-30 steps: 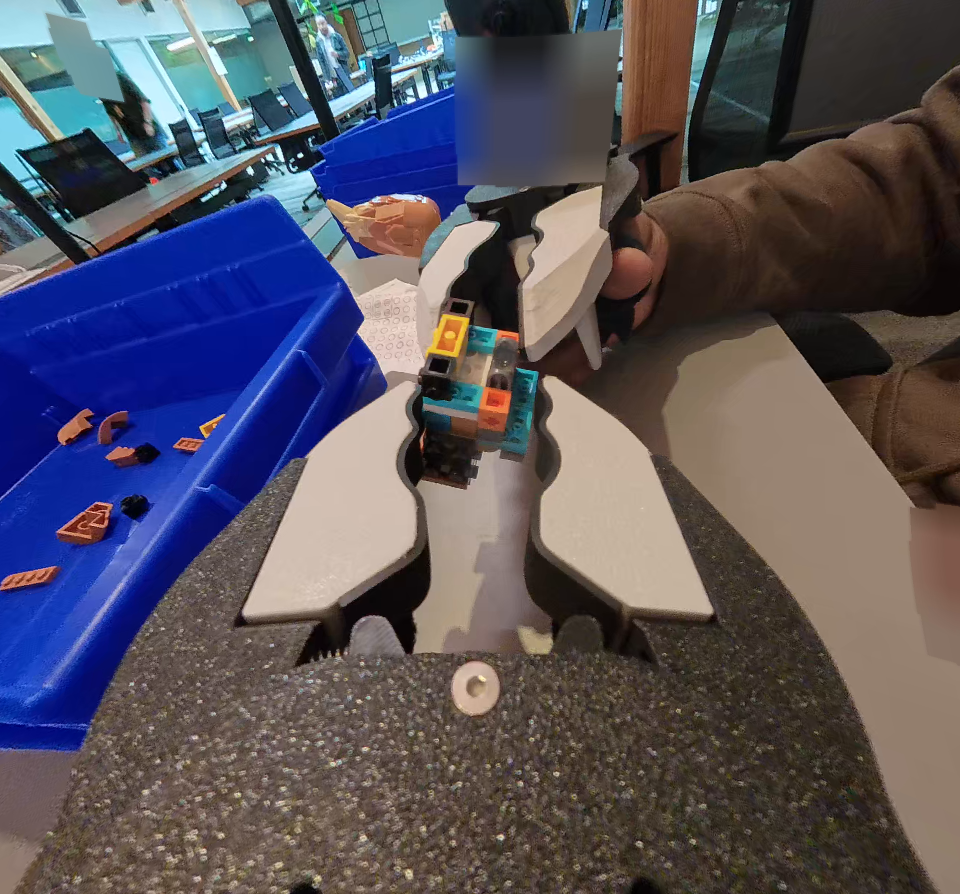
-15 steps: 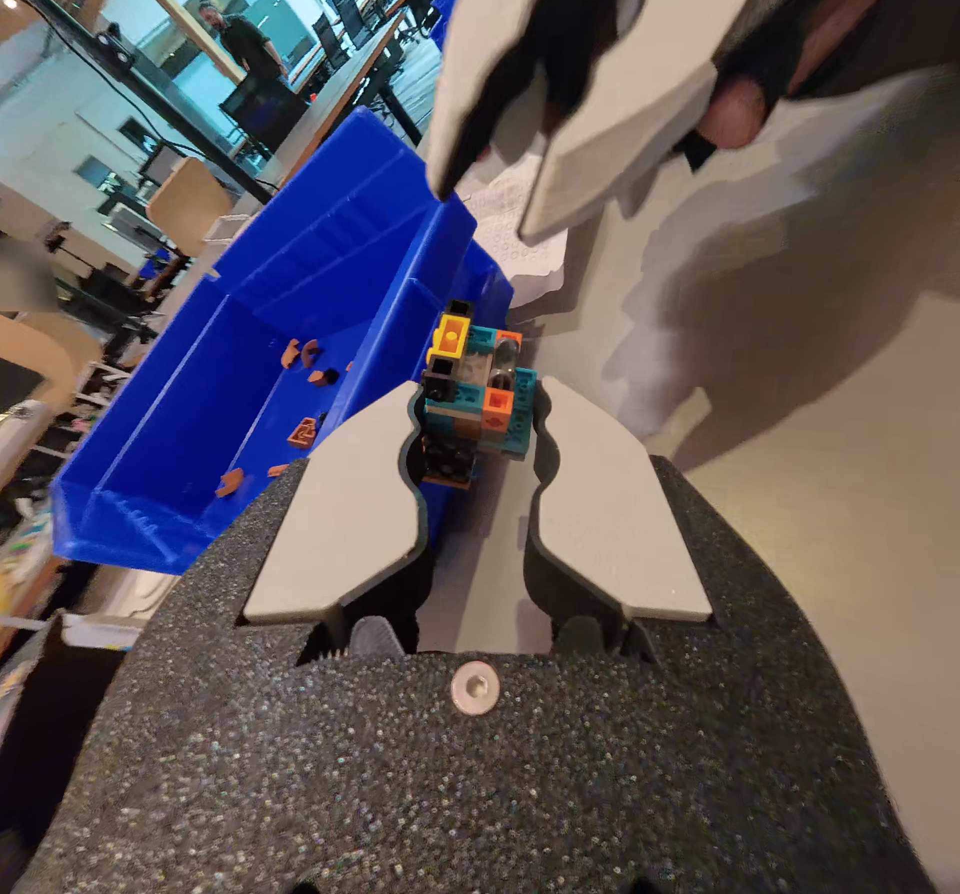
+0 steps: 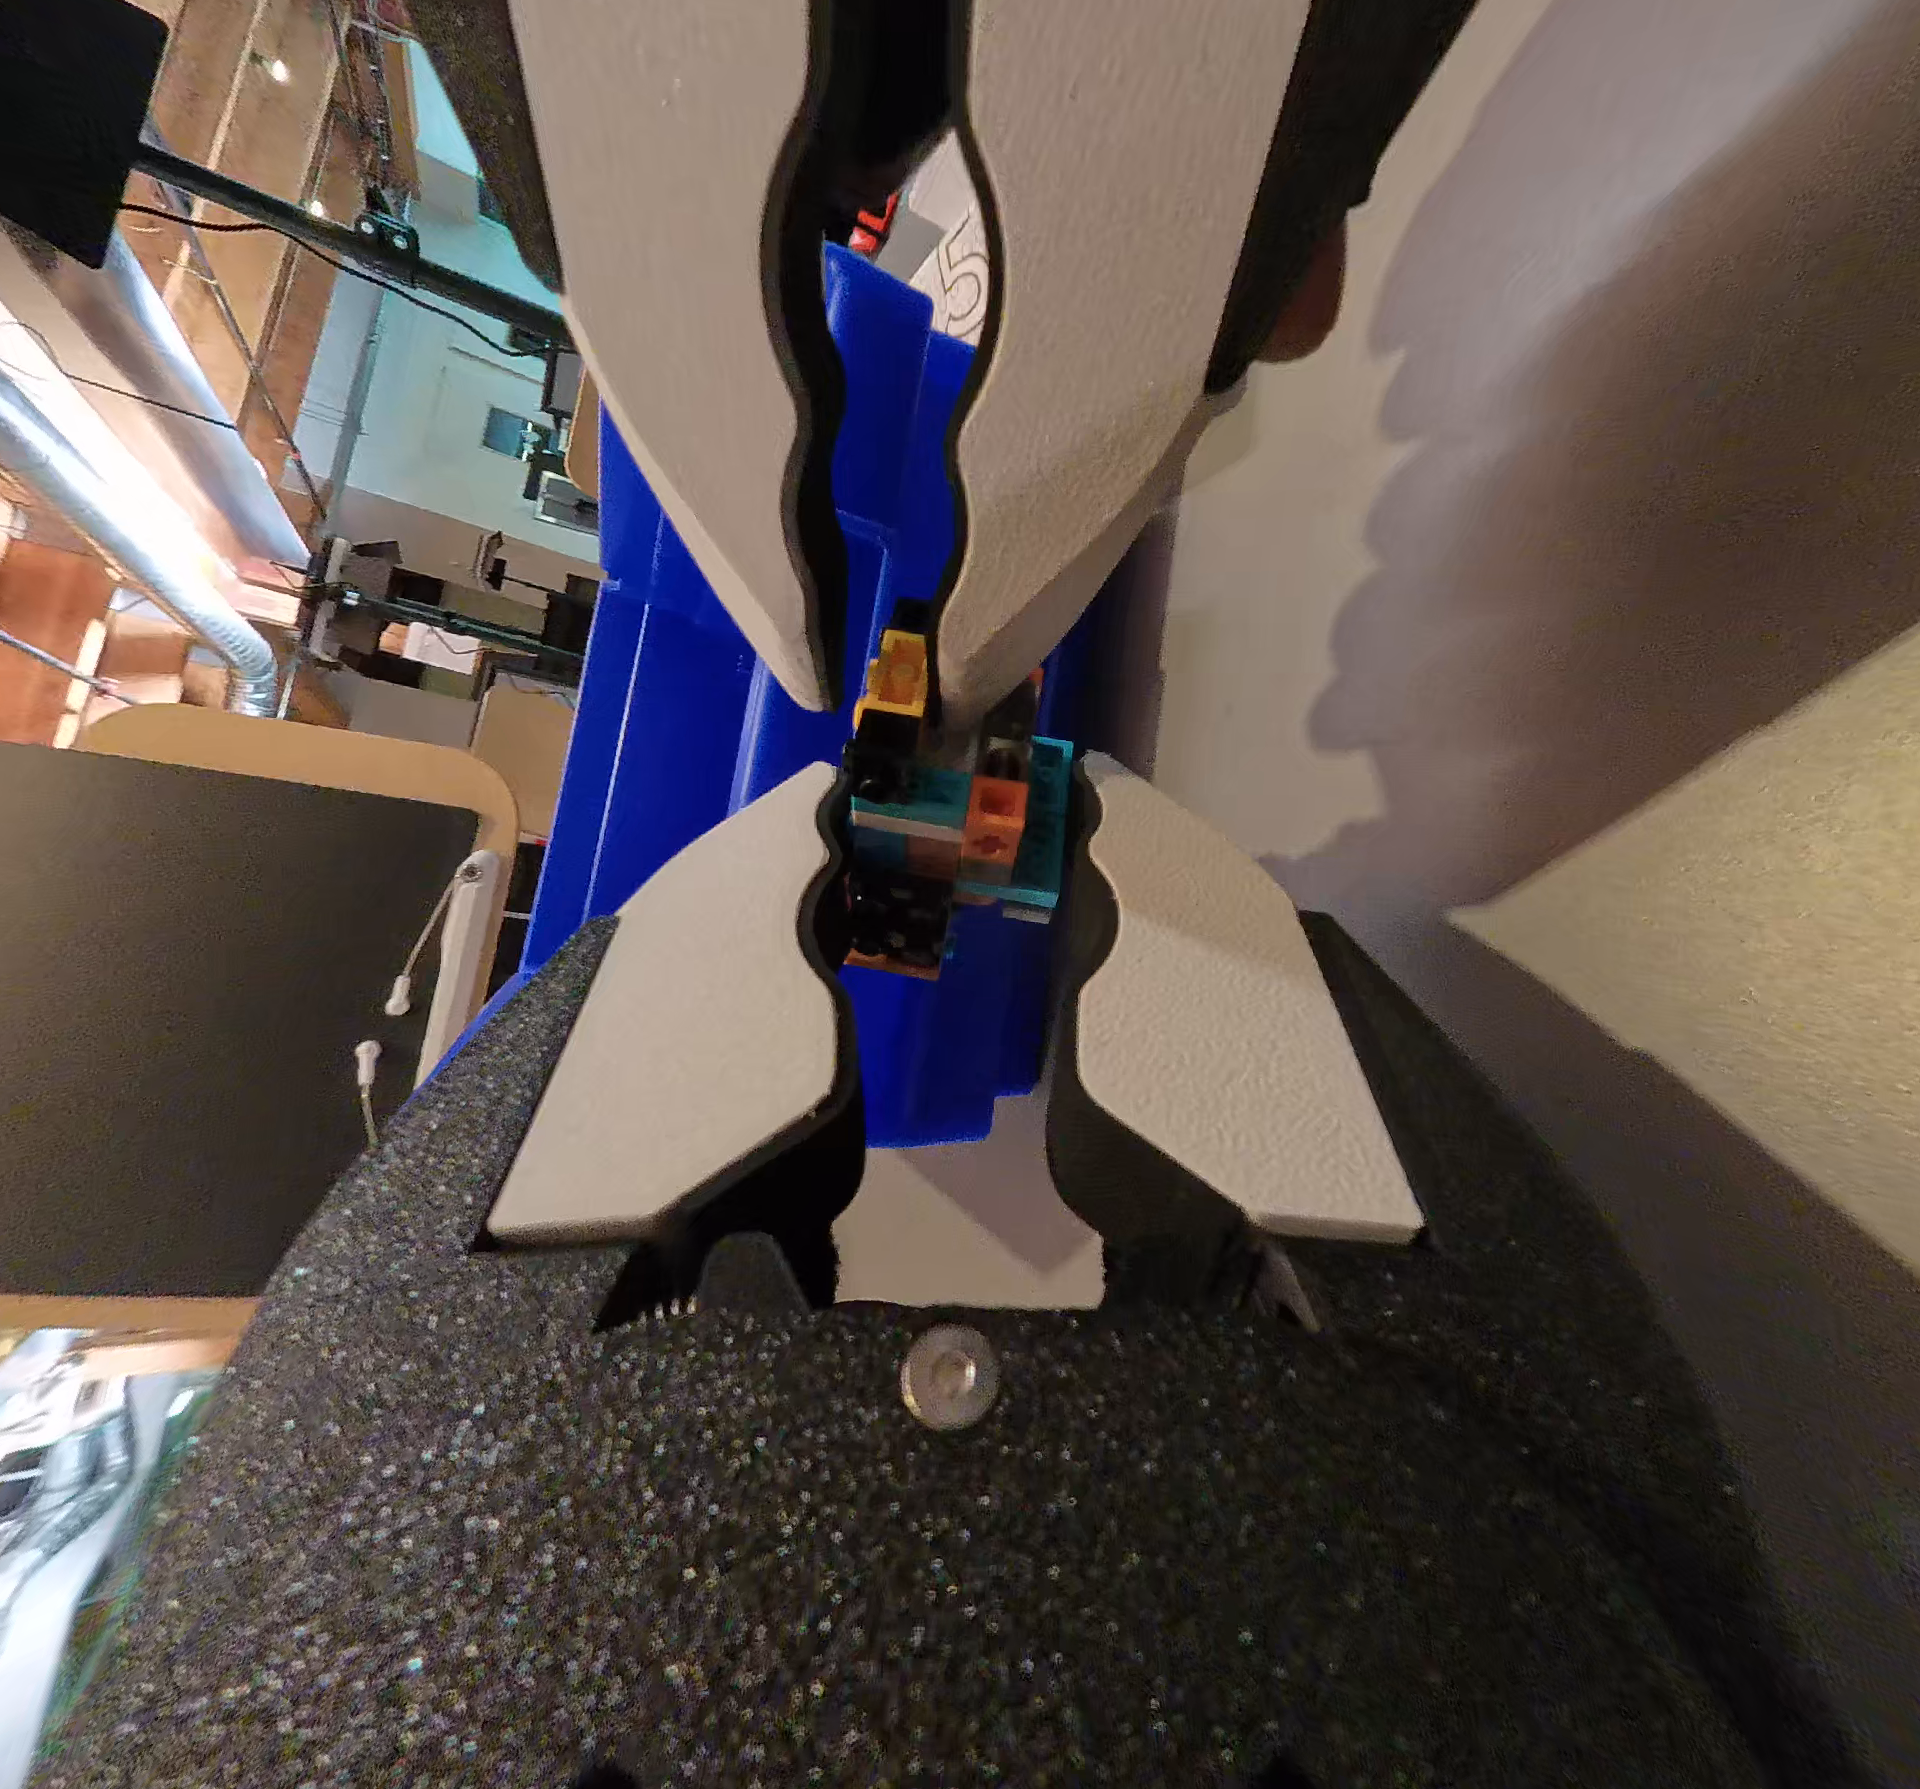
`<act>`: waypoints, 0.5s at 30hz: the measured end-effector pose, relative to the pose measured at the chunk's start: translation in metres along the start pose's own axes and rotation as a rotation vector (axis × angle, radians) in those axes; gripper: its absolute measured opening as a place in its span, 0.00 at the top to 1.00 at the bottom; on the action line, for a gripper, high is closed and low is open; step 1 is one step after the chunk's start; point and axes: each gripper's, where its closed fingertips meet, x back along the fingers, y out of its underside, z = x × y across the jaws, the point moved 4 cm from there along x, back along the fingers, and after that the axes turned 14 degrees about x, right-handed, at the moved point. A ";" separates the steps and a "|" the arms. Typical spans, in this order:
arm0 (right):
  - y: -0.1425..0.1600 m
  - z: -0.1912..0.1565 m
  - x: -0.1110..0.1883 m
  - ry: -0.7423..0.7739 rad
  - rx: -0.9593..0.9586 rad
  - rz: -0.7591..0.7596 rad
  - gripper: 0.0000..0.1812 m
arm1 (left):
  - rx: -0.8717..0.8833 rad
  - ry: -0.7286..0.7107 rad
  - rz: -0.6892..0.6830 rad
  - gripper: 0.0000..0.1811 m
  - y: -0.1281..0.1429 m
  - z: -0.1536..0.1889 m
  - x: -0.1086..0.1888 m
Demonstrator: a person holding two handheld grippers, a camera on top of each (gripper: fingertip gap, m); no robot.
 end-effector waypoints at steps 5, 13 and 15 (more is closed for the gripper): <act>0.001 -0.006 -0.003 0.027 0.020 -0.041 0.94 | -0.072 -0.037 -0.038 0.78 0.002 0.002 -0.002; 0.002 -0.016 -0.002 -0.049 -0.079 -0.022 0.94 | -0.221 -0.081 -0.060 0.79 0.006 0.006 -0.005; -0.006 -0.020 0.004 -0.131 -0.209 0.113 0.95 | -0.223 -0.161 -0.078 0.79 0.008 -0.008 -0.004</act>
